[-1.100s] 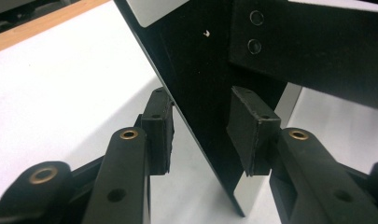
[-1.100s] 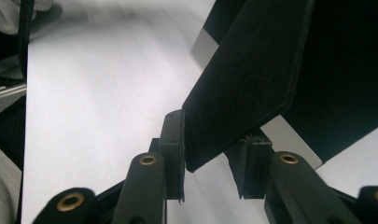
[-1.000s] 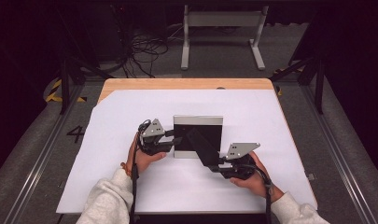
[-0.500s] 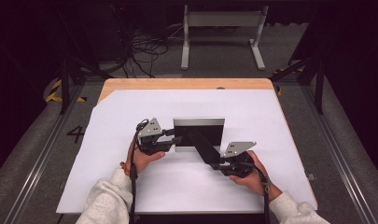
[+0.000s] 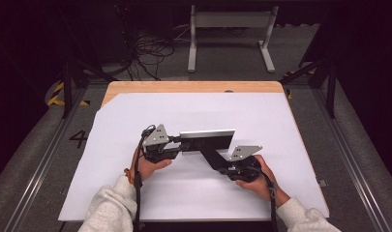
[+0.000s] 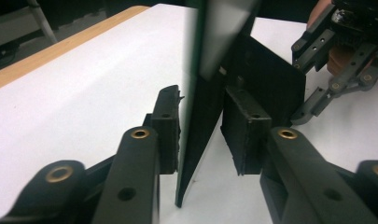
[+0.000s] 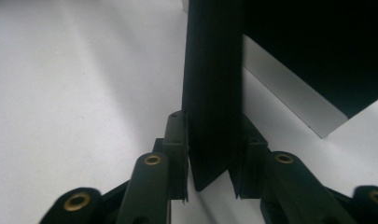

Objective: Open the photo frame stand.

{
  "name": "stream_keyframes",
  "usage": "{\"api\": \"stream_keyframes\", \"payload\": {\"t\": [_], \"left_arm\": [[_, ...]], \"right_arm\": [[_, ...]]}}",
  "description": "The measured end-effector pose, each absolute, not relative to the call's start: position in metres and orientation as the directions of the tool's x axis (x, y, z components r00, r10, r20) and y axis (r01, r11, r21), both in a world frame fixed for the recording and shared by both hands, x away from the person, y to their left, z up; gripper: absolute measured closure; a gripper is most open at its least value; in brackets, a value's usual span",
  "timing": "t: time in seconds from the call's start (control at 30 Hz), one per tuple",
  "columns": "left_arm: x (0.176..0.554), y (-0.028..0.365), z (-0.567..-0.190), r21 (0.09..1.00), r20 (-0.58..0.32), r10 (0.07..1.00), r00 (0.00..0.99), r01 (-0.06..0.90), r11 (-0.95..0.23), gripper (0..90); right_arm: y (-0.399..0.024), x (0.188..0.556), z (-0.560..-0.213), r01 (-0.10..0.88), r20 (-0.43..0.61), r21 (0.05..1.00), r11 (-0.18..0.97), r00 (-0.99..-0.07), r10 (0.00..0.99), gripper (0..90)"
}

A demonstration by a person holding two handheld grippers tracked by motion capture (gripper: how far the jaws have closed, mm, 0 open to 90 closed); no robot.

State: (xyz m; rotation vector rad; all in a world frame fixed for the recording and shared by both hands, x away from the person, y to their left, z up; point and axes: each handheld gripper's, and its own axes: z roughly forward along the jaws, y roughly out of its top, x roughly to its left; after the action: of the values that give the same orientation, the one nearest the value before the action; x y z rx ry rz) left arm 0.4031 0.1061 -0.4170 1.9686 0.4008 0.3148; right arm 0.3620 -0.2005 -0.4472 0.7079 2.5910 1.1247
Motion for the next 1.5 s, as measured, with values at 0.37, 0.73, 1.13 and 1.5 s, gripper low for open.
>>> {"api": "stream_keyframes", "payload": {"t": [0.37,0.73,1.13,1.5], "left_arm": [[0.398,0.104,-0.418,0.899,0.062,0.404,0.913,0.124,-0.419,70.7],[0.393,0.109,-0.423,0.871,0.088,0.417,0.905,0.133,-0.472,71.0],[0.394,0.109,-0.431,0.853,0.098,0.431,0.897,0.147,-0.5,71.7],[0.393,0.11,-0.43,0.856,0.106,0.441,0.891,0.144,-0.497,76.2]], "right_arm": [[-0.203,0.359,-0.444,0.33,-0.017,0.754,0.568,-0.855,0.519,76.6],[-0.205,0.358,-0.442,0.323,-0.013,0.766,0.555,-0.856,0.517,78.8],[-0.207,0.356,-0.435,0.315,-0.025,0.776,0.546,-0.85,0.526,71.5],[-0.23,0.352,-0.406,0.248,-0.118,0.825,0.507,-0.803,0.585,71.5]]}}
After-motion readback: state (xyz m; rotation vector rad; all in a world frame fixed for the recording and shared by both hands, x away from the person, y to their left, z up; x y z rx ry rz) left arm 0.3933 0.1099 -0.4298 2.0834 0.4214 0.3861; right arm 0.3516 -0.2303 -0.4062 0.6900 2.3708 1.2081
